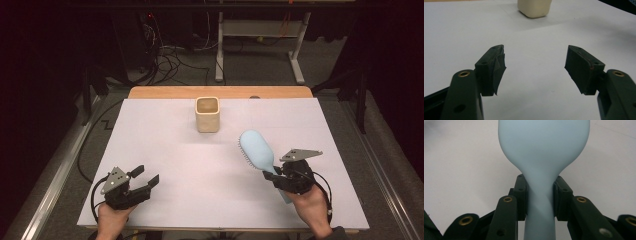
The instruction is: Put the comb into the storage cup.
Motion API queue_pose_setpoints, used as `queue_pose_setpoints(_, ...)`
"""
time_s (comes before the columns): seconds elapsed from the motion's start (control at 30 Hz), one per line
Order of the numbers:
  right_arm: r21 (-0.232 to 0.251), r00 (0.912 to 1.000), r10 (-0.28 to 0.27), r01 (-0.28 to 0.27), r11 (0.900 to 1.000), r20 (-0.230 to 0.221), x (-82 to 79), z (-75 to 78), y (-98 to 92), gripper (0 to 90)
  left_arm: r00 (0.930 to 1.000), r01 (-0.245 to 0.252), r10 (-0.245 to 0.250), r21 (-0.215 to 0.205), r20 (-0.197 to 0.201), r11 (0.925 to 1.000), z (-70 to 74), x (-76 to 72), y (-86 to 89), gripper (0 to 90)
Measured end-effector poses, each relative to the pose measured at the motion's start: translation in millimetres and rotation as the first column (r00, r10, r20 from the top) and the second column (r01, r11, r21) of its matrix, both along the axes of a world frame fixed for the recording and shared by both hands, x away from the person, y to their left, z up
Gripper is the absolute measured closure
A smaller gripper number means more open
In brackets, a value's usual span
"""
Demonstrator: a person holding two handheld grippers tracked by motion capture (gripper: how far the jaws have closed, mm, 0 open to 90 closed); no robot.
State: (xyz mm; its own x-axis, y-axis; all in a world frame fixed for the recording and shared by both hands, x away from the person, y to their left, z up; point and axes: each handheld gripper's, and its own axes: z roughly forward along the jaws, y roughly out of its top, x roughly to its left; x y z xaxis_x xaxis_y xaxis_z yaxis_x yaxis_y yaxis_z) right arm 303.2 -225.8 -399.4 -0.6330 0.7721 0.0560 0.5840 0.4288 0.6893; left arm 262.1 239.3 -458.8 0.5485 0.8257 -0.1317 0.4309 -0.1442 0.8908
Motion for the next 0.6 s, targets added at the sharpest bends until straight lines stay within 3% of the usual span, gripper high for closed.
queue_pose_setpoints(0.6,0.017,0.9977,0.067,-0.067,0.998,0.009,-4.4,1.1,26.2,70.1,0.9991,0.042,-0.042,0.001,0.009,0.9991,1.4,5.1,-15.5,32.9)
